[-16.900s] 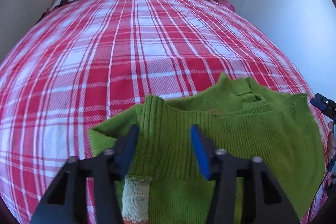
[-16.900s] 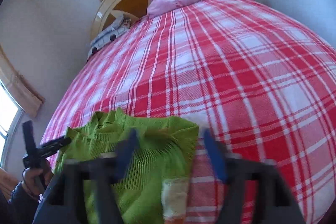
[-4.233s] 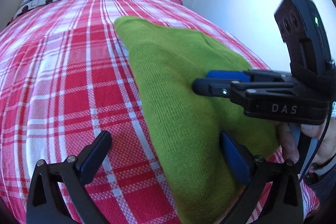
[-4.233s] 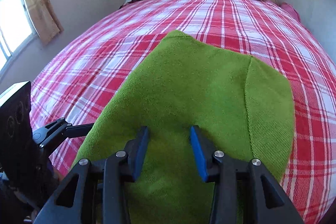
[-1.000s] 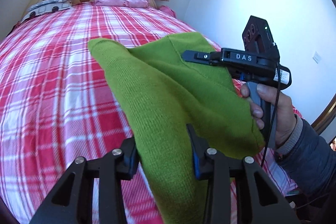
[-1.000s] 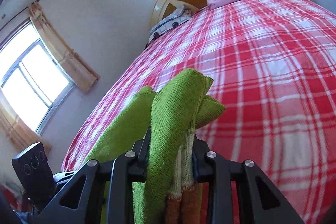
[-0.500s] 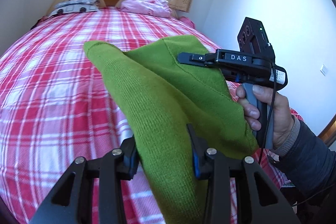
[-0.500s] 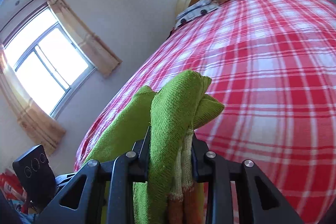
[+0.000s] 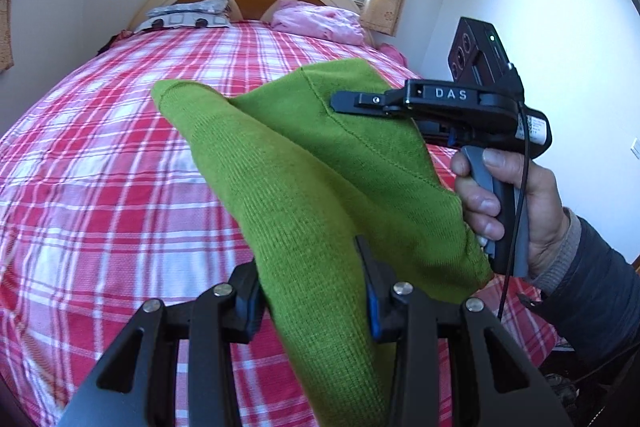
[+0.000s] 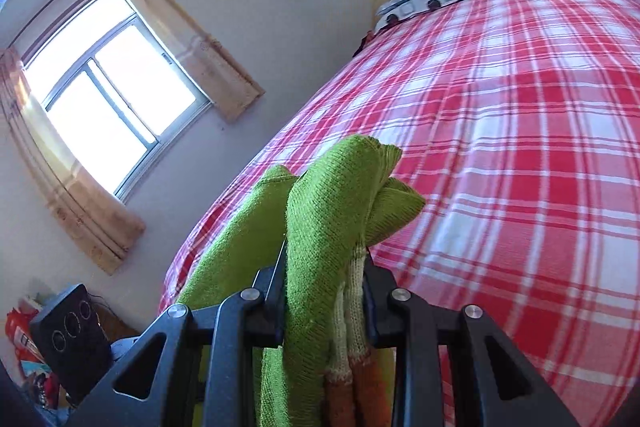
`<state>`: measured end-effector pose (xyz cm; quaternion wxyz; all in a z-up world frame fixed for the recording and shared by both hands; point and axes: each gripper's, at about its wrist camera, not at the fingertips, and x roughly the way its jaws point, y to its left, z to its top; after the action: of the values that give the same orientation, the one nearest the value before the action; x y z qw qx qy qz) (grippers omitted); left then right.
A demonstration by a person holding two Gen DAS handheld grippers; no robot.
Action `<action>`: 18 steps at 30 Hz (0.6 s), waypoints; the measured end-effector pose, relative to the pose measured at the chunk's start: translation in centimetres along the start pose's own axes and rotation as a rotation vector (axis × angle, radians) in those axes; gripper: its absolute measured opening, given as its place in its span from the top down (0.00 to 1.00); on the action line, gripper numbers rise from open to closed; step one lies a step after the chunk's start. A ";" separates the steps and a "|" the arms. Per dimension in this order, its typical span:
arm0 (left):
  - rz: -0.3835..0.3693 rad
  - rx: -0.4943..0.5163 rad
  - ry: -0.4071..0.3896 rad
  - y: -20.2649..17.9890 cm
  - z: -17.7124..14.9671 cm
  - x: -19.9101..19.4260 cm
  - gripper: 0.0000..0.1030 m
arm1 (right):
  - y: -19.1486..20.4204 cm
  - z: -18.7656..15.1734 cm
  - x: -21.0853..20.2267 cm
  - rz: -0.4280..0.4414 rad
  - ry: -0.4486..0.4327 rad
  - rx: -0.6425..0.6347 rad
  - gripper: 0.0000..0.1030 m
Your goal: Fold small clothes
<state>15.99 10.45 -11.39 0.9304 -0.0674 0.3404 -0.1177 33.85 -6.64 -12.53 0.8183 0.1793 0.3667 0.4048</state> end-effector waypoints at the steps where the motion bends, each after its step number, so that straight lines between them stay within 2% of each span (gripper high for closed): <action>1: 0.006 -0.006 -0.004 0.4 -0.1 -0.2 0.61 | 0.3 0.2 0.4 0.006 0.002 -0.002 0.72; 18: 0.043 -0.081 -0.025 4.9 -2.2 -2.4 0.61 | 4.7 0.4 5.6 0.050 0.063 -0.056 0.72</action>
<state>13.59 15.67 -12.60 0.9334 -0.0990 0.3348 -0.0832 33.90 0.69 -12.06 0.8006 0.1526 0.3763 0.4406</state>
